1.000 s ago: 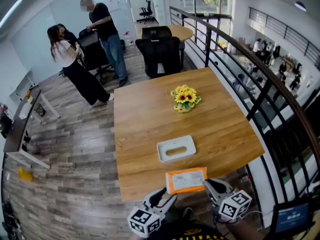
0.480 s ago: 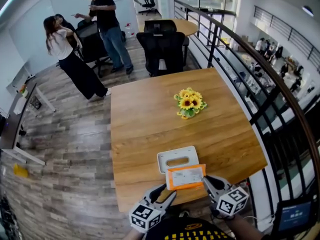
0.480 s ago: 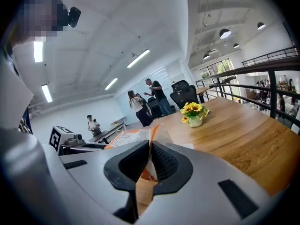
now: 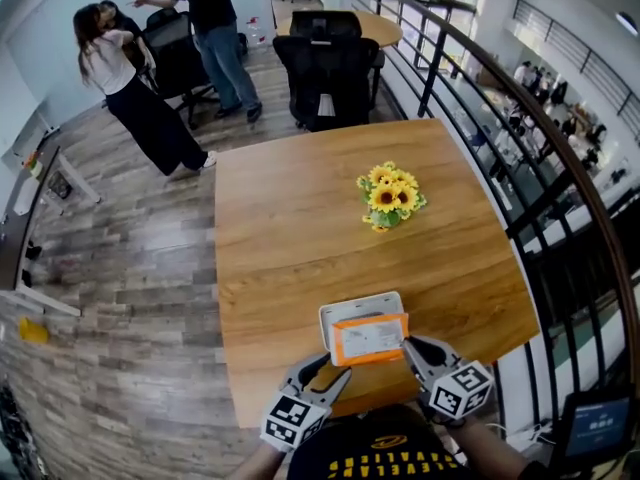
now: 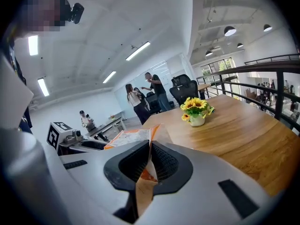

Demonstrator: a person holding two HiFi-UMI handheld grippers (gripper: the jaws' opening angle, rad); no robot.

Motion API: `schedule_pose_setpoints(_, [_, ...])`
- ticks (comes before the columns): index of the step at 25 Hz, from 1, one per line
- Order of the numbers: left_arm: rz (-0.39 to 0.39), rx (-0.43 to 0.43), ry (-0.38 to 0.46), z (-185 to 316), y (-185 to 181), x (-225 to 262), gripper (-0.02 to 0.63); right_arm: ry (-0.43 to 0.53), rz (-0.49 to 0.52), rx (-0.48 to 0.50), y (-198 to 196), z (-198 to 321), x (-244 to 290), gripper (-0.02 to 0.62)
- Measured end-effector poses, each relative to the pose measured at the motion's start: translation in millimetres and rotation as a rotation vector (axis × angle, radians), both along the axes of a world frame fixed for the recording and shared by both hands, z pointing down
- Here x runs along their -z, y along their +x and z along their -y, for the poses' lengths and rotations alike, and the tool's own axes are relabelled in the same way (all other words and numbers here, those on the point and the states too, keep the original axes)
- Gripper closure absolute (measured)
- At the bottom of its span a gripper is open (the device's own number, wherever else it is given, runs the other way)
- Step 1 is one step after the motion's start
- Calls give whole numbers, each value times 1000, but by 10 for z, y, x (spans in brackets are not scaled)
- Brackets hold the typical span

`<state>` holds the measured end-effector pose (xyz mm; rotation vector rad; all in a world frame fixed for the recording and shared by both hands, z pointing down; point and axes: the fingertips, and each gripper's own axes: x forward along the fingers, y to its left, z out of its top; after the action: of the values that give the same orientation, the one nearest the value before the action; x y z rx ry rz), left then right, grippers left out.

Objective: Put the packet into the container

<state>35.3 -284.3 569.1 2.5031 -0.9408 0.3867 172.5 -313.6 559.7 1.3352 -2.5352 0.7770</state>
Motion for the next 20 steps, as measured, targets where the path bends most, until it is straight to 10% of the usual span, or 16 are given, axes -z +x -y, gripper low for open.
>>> schedule_pose_setpoints(20, [169, 32, -131, 464, 84, -865, 411, -69, -48, 106, 6, 596, -708, 572])
